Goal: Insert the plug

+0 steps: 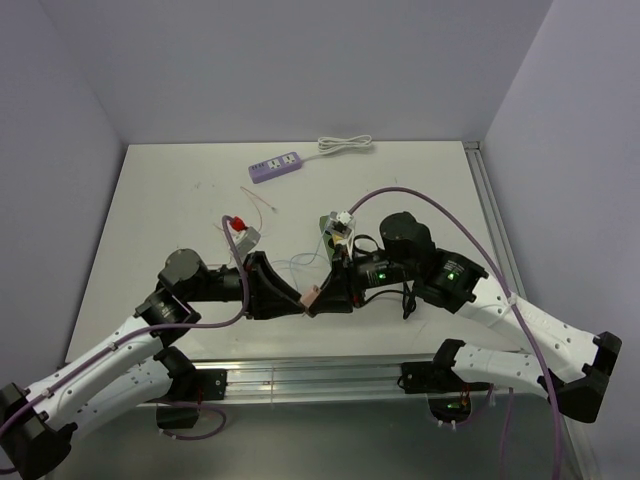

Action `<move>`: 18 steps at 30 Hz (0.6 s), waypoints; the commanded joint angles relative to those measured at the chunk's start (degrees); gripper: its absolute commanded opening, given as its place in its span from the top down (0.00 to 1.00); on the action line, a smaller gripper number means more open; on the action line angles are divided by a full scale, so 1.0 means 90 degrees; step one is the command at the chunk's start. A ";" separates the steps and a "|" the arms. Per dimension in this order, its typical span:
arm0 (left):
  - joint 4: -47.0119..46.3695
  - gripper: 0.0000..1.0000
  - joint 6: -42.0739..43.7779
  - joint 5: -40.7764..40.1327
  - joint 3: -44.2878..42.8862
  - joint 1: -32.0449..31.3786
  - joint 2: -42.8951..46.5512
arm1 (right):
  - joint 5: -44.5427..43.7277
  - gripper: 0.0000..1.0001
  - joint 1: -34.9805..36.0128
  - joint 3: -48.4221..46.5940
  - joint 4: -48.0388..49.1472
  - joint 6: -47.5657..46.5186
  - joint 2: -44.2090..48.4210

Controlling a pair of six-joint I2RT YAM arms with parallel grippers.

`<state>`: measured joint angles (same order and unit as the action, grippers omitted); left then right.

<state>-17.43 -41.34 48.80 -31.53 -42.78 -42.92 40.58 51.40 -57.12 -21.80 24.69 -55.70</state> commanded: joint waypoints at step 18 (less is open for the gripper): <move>0.3813 0.00 0.0404 -0.6545 -0.0814 -0.0012 0.1603 | -0.4957 1.00 -0.1150 0.1190 -0.0080 0.0176 -0.0187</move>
<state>15.46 -38.11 -0.71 -39.05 -42.83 -30.89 2.87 43.03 -48.73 -25.87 25.65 -55.18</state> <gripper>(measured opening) 0.995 0.379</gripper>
